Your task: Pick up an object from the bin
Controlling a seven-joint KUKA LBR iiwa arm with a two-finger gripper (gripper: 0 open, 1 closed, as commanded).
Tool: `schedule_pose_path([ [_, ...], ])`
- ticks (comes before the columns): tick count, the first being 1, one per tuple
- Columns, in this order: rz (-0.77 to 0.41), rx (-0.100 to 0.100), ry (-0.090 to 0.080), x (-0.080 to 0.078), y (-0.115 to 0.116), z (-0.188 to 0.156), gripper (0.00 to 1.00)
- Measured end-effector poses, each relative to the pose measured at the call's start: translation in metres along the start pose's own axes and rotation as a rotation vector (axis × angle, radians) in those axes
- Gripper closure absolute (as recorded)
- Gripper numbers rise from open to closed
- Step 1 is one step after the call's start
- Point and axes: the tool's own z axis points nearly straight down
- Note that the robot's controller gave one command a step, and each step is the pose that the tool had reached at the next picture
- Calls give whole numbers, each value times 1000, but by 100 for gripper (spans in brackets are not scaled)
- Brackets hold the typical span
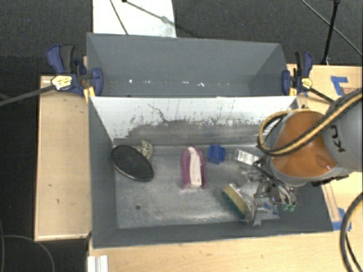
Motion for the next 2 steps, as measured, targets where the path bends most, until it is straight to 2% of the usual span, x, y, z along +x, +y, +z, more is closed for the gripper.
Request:
schedule_pose_path([
  [1, -2, 2, -8, -3, -1, -2, 100],
  [2, -27, 3, -20, -6, 25, -148, 100],
])
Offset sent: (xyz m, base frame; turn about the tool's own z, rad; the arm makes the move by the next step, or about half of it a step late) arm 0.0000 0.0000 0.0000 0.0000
